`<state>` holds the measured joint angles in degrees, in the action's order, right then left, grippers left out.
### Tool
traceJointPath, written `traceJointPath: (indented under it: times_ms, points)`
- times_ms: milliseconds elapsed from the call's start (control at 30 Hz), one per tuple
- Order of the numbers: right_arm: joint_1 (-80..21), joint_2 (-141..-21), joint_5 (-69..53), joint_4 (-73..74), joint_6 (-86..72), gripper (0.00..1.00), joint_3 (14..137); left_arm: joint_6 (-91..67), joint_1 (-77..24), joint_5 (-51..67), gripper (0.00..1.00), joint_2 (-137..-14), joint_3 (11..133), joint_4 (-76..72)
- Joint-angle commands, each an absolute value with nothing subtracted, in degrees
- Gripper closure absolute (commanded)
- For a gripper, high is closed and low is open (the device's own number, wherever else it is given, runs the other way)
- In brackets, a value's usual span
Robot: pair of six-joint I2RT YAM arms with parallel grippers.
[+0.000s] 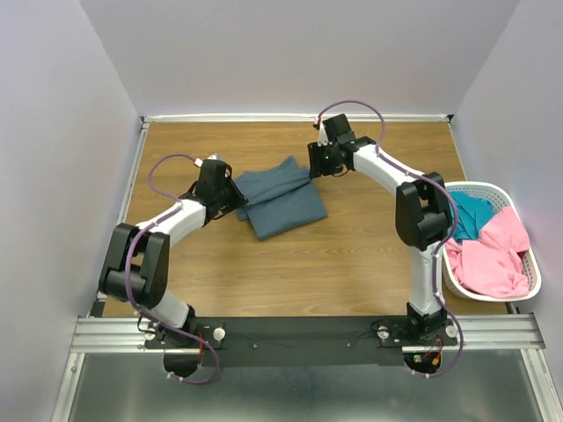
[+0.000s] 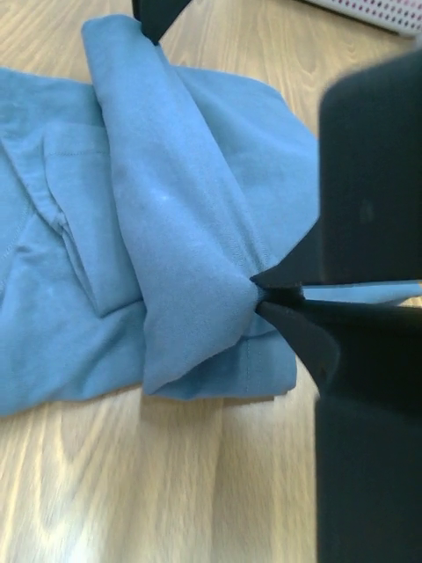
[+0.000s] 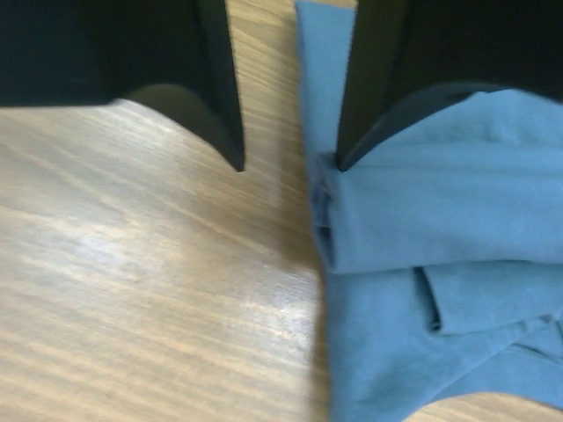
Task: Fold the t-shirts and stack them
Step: Fold the tshirt
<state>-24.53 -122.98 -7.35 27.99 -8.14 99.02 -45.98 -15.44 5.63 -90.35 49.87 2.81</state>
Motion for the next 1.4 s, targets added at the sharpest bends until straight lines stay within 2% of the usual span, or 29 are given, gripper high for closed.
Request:
traceJointPath:
  times_ms: [0,167,367,433,533,567,667,800,1033,1233,1367]
  points:
    - [-25.4,-117.0,-4.1,26.8,-6.9,0.43,98.6,-45.7,-14.8,0.8,0.76,-83.5,48.5,4.3]
    - [-27.3,-109.1,-4.3,26.7,-7.5,0.38,93.4,-43.1,-15.6,-1.8,0.67,-74.1,46.9,8.2]
    - [-29.4,-105.3,-12.4,21.9,-11.5,0.41,83.8,-42.3,-19.8,-0.5,0.55,-68.6,41.7,8.4]
    - [-29.4,-106.3,-16.6,17.8,-14.5,0.46,78.9,-41.4,-23.6,2.3,0.55,-73.9,43.7,6.0]
    - [-29.4,-107.2,-17.5,16.0,-14.9,0.49,77.7,-41.6,-24.5,2.5,0.62,-78.4,46.6,4.3]
    - [-29.4,-107.9,-18.2,15.4,-15.0,0.50,77.5,-41.9,-24.5,2.8,0.67,-80.1,48.7,3.8]
    - [-29.4,-109.1,-18.5,14.4,-15.2,0.51,76.9,-42.5,-24.4,1.9,0.74,-86.8,53.7,2.6]
    - [-29.4,-111.7,-19.1,14.0,-15.0,0.52,76.6,-44.0,-20.2,1.7,0.76,-95.0,57.7,2.2]
    - [-29.4,-112.9,-21.3,14.3,-18.5,0.52,72.0,-43.2,-15.6,2.7,0.76,-106.8,62.8,3.9]
    - [-29.4,-108.6,-25.5,15.0,-23.7,0.52,62.2,-42.8,-15.3,5.1,0.75,-105.5,60.7,3.6]
    - [-32.3,-104.3,-27.3,15.1,-25.7,0.52,58.0,-40.2,-16.3,5.6,0.63,-100.7,58.0,3.7]
